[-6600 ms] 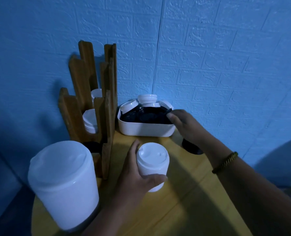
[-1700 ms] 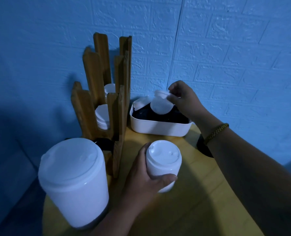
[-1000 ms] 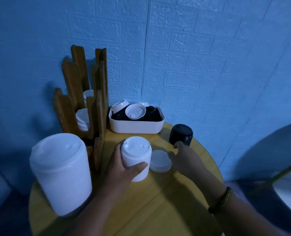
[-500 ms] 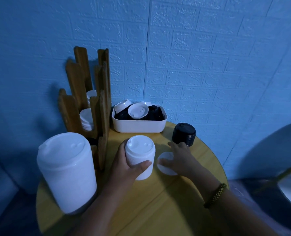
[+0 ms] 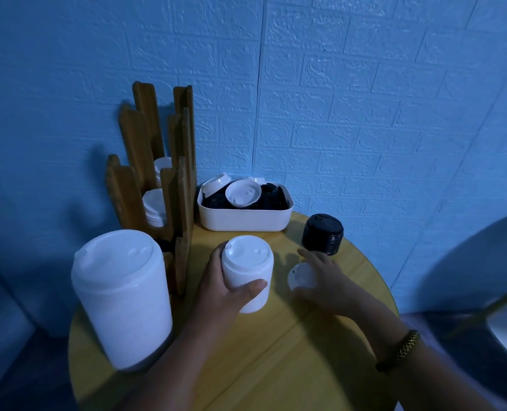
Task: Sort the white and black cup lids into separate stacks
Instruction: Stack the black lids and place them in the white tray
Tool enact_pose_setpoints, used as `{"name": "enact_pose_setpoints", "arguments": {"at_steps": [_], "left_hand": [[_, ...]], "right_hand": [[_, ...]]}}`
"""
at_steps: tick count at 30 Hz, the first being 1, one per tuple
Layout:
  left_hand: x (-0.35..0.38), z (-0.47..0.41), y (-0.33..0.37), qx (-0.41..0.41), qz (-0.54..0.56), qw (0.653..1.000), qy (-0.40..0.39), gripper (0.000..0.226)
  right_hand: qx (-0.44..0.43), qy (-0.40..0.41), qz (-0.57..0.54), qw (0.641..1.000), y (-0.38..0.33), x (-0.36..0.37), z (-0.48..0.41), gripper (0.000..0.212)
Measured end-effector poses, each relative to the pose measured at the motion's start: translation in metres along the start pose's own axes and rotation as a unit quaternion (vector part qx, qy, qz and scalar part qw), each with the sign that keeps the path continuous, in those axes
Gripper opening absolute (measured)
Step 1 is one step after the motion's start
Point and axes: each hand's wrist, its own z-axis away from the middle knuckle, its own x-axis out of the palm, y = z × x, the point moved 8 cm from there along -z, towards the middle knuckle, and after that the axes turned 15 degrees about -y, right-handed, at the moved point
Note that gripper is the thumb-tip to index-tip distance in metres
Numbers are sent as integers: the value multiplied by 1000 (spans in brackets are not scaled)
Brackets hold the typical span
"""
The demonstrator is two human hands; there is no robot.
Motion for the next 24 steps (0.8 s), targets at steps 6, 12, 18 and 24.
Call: {"name": "enact_pose_setpoints", "arguments": {"at_steps": [6, 12, 18, 24], "left_hand": [[2, 1, 1, 1, 4, 1000, -6, 98], [3, -4, 1, 2, -13, 1000, -5, 86], [-1, -4, 0, 1, -20, 1000, 9, 96], [2, -4, -3, -10, -30, 999, 6, 86]], "right_hand": [[-42, 128, -31, 990, -20, -35, 27, 72], [-213, 86, 7, 973, -130, -39, 37, 66], [-244, -36, 84, 965, -150, -25, 23, 68], [-210, -21, 108, 972, -149, -32, 19, 66]]}}
